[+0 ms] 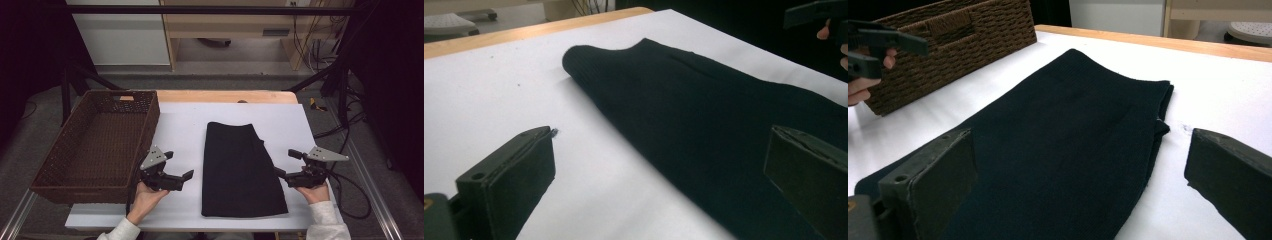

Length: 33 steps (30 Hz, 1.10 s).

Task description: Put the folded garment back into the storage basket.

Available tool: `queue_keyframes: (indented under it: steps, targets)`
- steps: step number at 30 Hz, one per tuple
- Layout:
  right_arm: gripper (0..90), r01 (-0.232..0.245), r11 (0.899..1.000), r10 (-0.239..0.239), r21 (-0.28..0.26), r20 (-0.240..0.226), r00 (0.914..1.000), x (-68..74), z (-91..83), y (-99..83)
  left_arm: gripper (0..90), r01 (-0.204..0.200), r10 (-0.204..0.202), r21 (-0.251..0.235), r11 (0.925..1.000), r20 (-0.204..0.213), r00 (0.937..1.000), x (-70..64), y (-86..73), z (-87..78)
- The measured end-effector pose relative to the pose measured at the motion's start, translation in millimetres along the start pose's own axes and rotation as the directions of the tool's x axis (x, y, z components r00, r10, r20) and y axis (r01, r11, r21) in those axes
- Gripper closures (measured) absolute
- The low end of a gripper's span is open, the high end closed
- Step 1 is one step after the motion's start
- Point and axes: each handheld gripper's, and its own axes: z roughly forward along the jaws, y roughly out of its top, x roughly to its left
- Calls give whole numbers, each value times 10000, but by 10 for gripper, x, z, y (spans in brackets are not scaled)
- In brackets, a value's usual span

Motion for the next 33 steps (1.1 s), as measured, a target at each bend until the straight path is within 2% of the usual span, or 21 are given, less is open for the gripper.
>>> queue_keyframes:
  steps: [8,22,33]
  targets:
    - [6,8,9999,-8,128,-4,10000,10,10,-7,0,106,-106,-37,9999,-93,9999,8,127,74]
    - [6,22,9998,-22,214,9,10000,12,24,-16,0,51,-52,-46,10000,-315,9995,30,299,213]
    - [6,18,9997,-18,225,6,10000,11,25,-18,0,12,-14,-57,10000,-338,9994,32,431,337]
